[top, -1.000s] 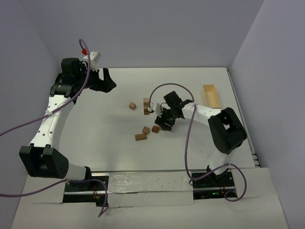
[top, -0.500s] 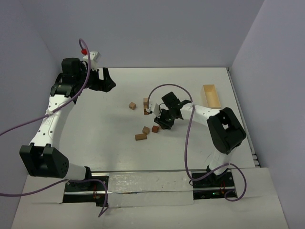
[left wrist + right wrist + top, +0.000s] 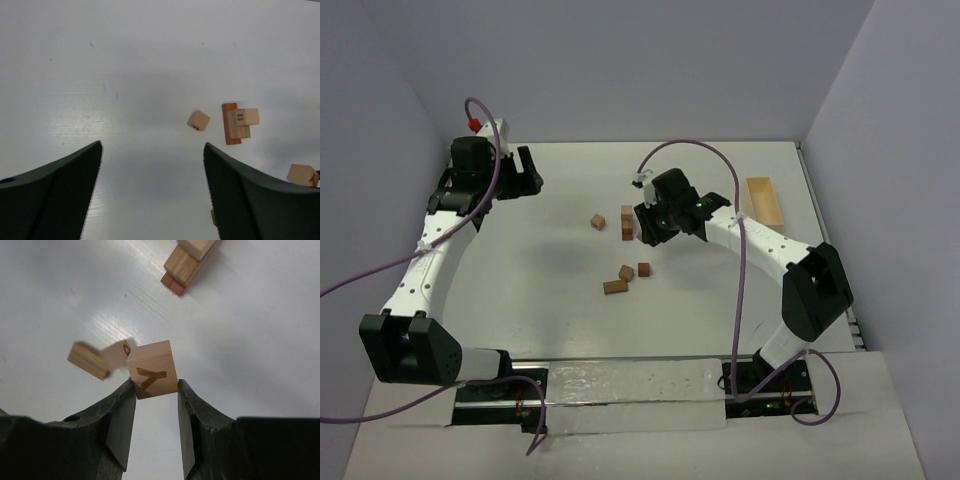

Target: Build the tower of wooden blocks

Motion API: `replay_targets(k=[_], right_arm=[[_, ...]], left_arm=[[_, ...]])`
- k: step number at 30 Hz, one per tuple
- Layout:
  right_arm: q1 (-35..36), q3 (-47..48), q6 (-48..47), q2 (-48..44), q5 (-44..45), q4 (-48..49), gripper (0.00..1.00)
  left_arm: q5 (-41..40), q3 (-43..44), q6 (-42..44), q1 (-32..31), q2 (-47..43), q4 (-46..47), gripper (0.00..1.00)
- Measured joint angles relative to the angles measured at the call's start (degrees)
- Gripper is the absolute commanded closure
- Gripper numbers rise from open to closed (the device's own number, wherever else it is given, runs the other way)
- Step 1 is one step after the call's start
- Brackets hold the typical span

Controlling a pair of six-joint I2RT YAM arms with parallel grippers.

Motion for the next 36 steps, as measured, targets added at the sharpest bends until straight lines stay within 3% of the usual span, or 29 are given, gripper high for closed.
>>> replay_targets(k=[4, 13, 36], right_arm=[[3.37, 3.29, 10.93, 1.56, 7.07, -1.87, 1.00], [4.68, 12.48, 26.47, 11.73, 13.28, -7.60, 1.00], [7.85, 24.97, 34.56, 22.50, 22.12, -14.34, 1.00]], left_arm=[[-0.18, 0.08, -0.22, 1.30, -1.15, -0.64, 0.01], [0.66, 0.33, -0.38, 3.48, -0.97, -1.88, 0.02], [1.80, 2.01, -1.24, 4.80, 3.17, -1.46, 0.01]])
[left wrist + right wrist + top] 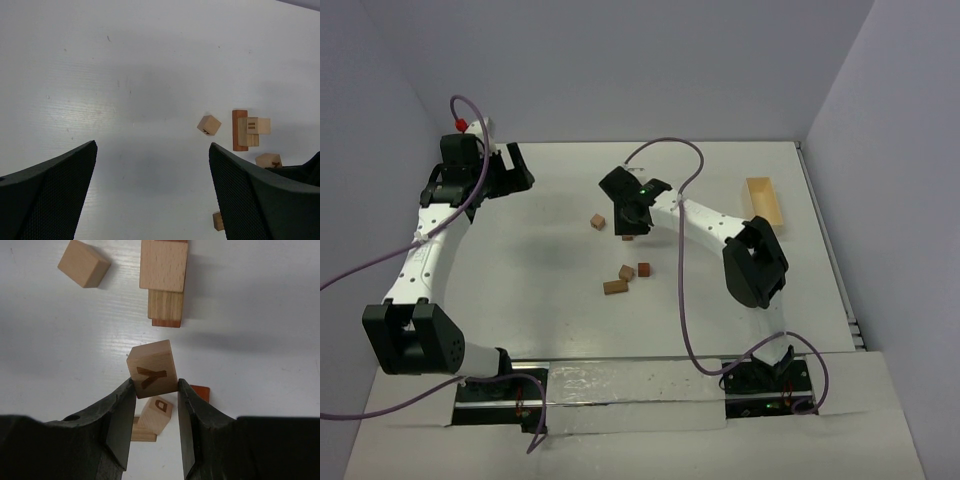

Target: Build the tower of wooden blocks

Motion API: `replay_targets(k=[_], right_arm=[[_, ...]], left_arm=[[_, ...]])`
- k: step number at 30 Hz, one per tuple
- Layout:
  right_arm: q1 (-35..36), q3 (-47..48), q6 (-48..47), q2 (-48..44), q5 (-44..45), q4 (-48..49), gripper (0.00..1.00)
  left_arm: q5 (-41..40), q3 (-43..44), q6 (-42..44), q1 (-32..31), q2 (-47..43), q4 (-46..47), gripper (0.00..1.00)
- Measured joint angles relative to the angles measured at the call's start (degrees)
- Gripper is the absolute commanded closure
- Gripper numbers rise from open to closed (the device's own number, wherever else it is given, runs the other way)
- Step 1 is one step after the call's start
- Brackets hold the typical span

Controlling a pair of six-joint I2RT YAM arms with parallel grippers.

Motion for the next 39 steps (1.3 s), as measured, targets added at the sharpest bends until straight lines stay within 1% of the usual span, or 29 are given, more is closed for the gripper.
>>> replay_targets(k=[9, 27, 39], right_arm=[[-0.39, 4.67, 0.34, 3.28, 1.29, -1.54, 1.00], [-1.09, 4.82, 2.90, 3.34, 1.31, -4.10, 1.00], [-1.75, 7.55, 2.51, 5.55, 1.25, -4.38, 1.00]], left_arm=[[0.00, 0.37, 0.02, 0.00, 0.33, 0.43, 0.01], [0.00, 0.43, 0.11, 0.00, 0.62, 1.32, 0.01], [-0.04, 3.05, 1.05, 0.00, 1.46, 3.30, 0.01]])
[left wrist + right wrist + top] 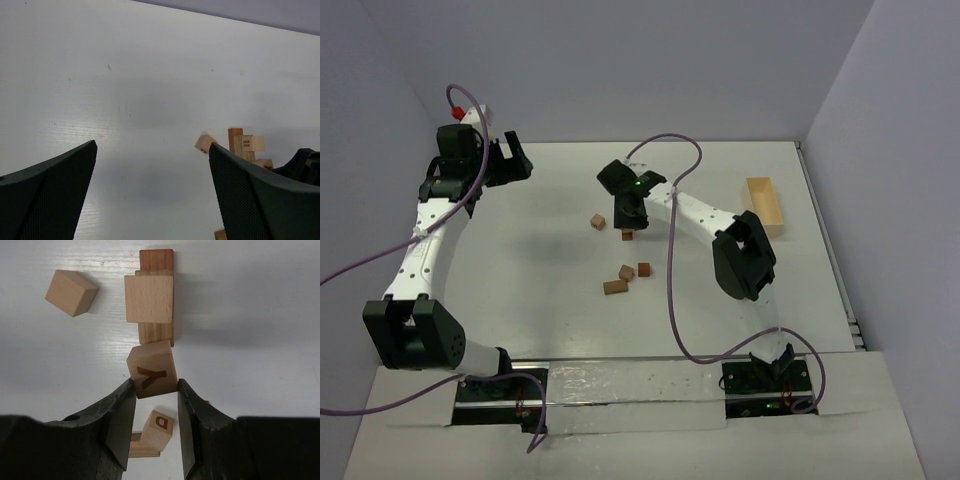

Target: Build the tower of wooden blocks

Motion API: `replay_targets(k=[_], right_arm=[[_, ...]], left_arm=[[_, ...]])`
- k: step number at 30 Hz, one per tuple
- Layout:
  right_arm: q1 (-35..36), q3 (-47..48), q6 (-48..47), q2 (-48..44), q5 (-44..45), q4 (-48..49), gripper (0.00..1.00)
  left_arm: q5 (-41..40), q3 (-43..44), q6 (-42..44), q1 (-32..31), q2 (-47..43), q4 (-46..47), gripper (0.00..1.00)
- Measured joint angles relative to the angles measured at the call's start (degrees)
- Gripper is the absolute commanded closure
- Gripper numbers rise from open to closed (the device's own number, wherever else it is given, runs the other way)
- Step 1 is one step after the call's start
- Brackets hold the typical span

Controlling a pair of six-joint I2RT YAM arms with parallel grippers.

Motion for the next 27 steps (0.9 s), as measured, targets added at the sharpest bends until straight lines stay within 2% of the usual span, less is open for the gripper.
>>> replay_targets(k=[27], right_arm=[[-1.20, 4.87, -0.54, 3.27, -0.38, -0.85, 1.00]], left_arm=[[-0.02, 0.06, 0.54, 0.00, 1.28, 0.52, 0.01]])
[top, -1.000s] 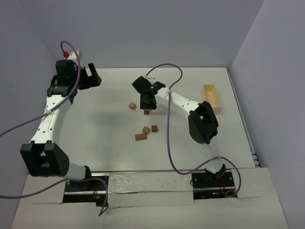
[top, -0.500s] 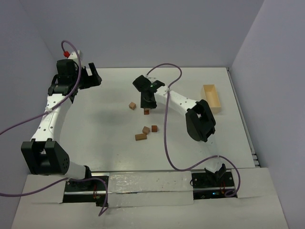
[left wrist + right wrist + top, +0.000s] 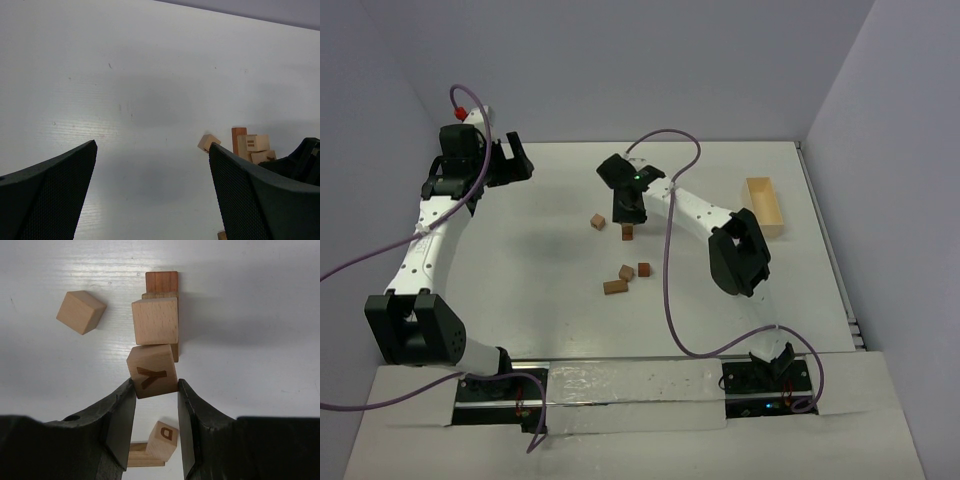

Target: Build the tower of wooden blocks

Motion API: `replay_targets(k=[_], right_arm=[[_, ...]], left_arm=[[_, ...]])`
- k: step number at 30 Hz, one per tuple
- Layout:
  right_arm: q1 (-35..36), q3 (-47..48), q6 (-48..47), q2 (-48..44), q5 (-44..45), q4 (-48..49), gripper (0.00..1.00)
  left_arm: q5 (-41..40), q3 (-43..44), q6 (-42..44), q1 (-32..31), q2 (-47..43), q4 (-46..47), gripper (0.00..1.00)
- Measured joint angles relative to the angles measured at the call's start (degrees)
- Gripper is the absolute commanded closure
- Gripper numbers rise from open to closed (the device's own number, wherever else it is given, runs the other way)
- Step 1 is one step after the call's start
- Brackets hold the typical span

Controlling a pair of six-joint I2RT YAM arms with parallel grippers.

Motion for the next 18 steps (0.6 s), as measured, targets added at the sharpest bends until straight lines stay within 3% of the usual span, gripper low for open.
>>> replay_targets(k=[18], right_arm=[[-0.02, 0.49, 0.02, 1.93, -0.05, -0.22, 1.00]], left_arm=[[0.02, 0.00, 0.20, 0.00, 0.14, 0.00, 0.01]])
